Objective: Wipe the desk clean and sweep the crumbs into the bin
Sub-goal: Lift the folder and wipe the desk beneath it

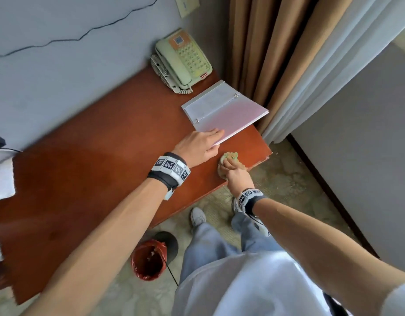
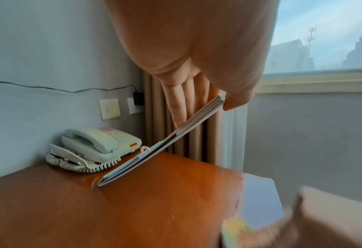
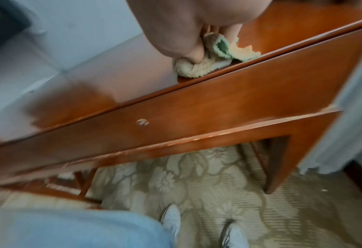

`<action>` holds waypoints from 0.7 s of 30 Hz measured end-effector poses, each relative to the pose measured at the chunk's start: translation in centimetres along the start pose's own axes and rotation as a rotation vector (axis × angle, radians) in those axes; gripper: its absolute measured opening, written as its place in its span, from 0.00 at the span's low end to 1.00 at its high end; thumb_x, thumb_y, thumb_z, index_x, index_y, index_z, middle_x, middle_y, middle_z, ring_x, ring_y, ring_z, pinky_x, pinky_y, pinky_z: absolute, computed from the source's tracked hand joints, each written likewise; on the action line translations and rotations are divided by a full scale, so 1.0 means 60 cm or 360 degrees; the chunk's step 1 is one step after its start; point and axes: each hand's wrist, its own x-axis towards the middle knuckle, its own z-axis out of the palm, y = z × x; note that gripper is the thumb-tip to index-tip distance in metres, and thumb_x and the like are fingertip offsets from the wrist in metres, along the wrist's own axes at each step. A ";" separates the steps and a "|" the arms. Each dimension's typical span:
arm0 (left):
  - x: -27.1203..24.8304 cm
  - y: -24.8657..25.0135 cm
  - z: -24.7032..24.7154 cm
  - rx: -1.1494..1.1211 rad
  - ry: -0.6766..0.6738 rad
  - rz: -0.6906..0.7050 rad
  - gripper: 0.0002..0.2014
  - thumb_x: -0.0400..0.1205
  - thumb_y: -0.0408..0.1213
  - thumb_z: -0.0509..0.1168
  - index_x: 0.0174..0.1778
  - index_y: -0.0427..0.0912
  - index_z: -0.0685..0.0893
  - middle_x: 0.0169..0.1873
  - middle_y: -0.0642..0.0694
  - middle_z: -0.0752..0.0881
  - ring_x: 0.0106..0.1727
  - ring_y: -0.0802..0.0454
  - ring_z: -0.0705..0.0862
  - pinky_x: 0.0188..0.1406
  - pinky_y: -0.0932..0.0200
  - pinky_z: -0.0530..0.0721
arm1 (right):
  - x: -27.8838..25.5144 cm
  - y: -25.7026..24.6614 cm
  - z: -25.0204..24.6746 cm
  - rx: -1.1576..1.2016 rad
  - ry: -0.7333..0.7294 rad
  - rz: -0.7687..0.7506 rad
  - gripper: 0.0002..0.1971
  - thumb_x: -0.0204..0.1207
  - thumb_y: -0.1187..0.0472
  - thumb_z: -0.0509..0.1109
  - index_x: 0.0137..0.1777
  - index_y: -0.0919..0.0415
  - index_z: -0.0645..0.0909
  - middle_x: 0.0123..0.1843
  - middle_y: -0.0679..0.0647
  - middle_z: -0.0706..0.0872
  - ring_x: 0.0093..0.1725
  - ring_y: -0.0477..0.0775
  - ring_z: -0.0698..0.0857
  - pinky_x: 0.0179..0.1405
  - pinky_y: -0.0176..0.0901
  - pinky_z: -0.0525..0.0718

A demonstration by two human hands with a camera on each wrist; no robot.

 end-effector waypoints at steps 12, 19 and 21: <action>-0.016 -0.024 -0.057 -0.0180 0.0084 -0.0114 0.23 0.86 0.35 0.65 0.79 0.39 0.79 0.74 0.42 0.82 0.68 0.39 0.86 0.64 0.43 0.87 | 0.023 0.064 -0.069 -0.0268 -0.0112 0.0020 0.28 0.75 0.70 0.61 0.72 0.45 0.76 0.81 0.54 0.72 0.74 0.62 0.79 0.60 0.55 0.86; -0.024 -0.036 -0.049 -0.0177 0.0077 -0.0125 0.23 0.87 0.36 0.64 0.81 0.42 0.77 0.76 0.45 0.81 0.69 0.41 0.86 0.67 0.46 0.86 | 0.001 0.147 -0.132 -0.0253 -0.0220 0.0394 0.26 0.68 0.71 0.70 0.62 0.44 0.81 0.55 0.52 0.86 0.50 0.64 0.87 0.45 0.49 0.84; -0.026 -0.040 -0.049 -0.0179 0.0079 -0.0114 0.23 0.88 0.37 0.63 0.81 0.42 0.77 0.76 0.45 0.81 0.70 0.42 0.85 0.68 0.46 0.85 | 0.002 0.128 -0.122 -0.0243 -0.0124 0.0430 0.23 0.71 0.72 0.69 0.63 0.50 0.83 0.54 0.56 0.86 0.50 0.67 0.87 0.47 0.51 0.84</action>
